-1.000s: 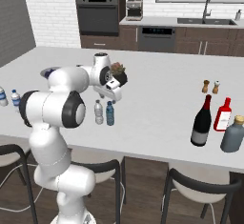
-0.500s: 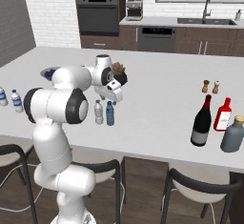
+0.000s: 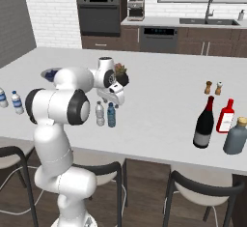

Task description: Move the plastic bottles in the middle to the plastics group, and the glass bottles in the middle to the glass group.

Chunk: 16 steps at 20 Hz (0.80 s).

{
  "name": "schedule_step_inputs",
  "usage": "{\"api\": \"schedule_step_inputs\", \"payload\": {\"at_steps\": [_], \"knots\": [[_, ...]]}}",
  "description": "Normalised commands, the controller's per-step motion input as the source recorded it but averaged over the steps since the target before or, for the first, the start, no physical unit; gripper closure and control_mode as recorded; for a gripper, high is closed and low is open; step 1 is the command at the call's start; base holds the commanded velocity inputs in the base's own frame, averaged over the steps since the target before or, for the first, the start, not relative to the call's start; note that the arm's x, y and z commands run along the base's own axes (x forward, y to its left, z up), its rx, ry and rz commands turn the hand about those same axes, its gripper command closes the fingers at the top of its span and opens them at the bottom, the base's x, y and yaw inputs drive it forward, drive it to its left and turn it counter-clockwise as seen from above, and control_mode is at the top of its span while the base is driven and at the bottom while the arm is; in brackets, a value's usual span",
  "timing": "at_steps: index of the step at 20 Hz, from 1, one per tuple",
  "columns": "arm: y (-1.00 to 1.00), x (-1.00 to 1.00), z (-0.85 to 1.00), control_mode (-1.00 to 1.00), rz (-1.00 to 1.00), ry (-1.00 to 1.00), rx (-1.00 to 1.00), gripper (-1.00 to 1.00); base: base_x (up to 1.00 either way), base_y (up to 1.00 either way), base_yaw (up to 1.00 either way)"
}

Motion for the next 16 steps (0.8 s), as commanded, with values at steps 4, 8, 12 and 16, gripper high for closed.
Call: {"api": "schedule_step_inputs", "payload": {"at_steps": [4, 8, 12, 16], "knots": [[-0.01, -0.05, 0.00, -1.00, -0.06, 0.02, 0.00, -1.00, 0.00, 0.00, 0.00], [0.00, -0.10, 0.00, -1.00, -0.09, 0.02, 0.00, -1.00, 0.00, 0.00, 0.00], [0.00, -0.02, 0.00, -1.00, -0.10, 0.02, 0.00, -1.00, 0.00, 0.00, 0.00], [0.00, 0.03, -0.10, -1.00, -0.10, 0.02, 0.00, -1.00, 0.00, 0.00, 0.00]]}}
